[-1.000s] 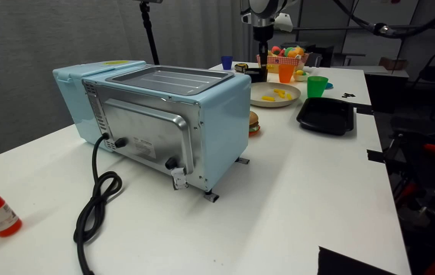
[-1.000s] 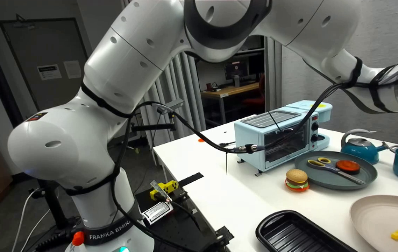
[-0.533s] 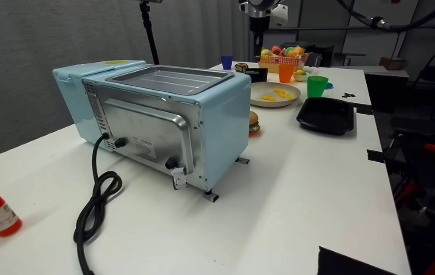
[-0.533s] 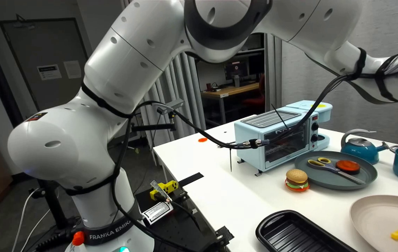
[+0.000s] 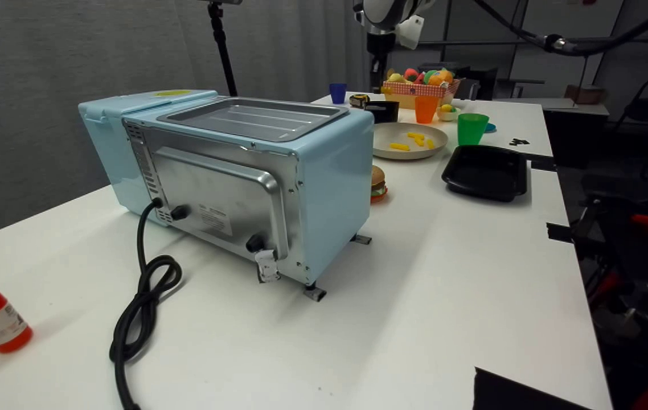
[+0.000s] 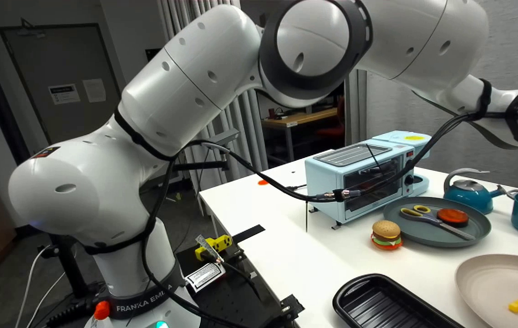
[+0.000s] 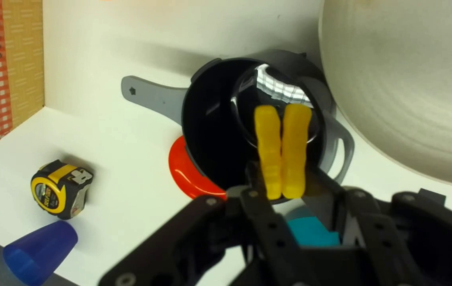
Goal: Take the objects on the plate and put them in the bin
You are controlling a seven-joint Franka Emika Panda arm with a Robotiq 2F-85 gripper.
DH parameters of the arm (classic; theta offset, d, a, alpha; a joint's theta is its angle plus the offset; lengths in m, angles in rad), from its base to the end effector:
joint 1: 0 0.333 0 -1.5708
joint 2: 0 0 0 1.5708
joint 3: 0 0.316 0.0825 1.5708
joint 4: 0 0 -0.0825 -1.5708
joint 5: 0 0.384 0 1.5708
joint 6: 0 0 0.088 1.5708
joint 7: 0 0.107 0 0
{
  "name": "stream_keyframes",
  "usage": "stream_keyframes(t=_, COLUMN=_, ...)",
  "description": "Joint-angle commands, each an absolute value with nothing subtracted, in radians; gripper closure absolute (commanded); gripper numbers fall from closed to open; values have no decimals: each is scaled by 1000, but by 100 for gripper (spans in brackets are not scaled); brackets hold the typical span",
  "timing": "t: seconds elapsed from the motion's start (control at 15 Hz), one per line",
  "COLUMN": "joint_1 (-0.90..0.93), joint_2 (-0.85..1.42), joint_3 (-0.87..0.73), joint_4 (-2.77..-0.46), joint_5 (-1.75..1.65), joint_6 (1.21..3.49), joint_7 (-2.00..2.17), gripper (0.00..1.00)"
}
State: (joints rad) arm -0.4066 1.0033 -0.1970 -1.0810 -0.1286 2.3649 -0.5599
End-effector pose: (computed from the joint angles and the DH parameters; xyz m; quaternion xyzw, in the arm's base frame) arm 0.6897 -0.4074 0.2467 0.9784 0.0734 0.0526 0.1858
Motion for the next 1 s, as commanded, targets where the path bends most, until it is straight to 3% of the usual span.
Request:
stream_keyframes(t=0.0, joint_1=-435, joint_2=1105, joint_3=-202, joint_4=-928, joint_5=-158, joint_6=2364, joint_7=-508, gripper=92)
stream_keyframes(t=0.2, joint_1=-443, joint_2=1141, joint_3=-208, joint_4=-871, joint_5=-163, joint_6=2355, joint_7=-490, gripper=92)
stream_keyframes(t=0.27, joint_1=-445, joint_2=1148, joint_3=-209, joint_4=-859, joint_5=-162, joint_6=2351, joint_7=-484, gripper=44)
stream_keyframes(t=0.4, joint_1=-450, joint_2=1159, joint_3=-205, joint_4=-837, joint_5=-158, joint_6=2342, joint_7=-478, gripper=37)
stream_keyframes(t=0.73, joint_1=-446, joint_2=1132, joint_3=-203, joint_4=-846, joint_5=-127, joint_6=2357, joint_7=-507, gripper=1)
stream_keyframes(t=0.93, joint_1=-442, joint_2=1093, joint_3=-188, joint_4=-884, joint_5=-119, joint_6=2357, joint_7=-517, gripper=0)
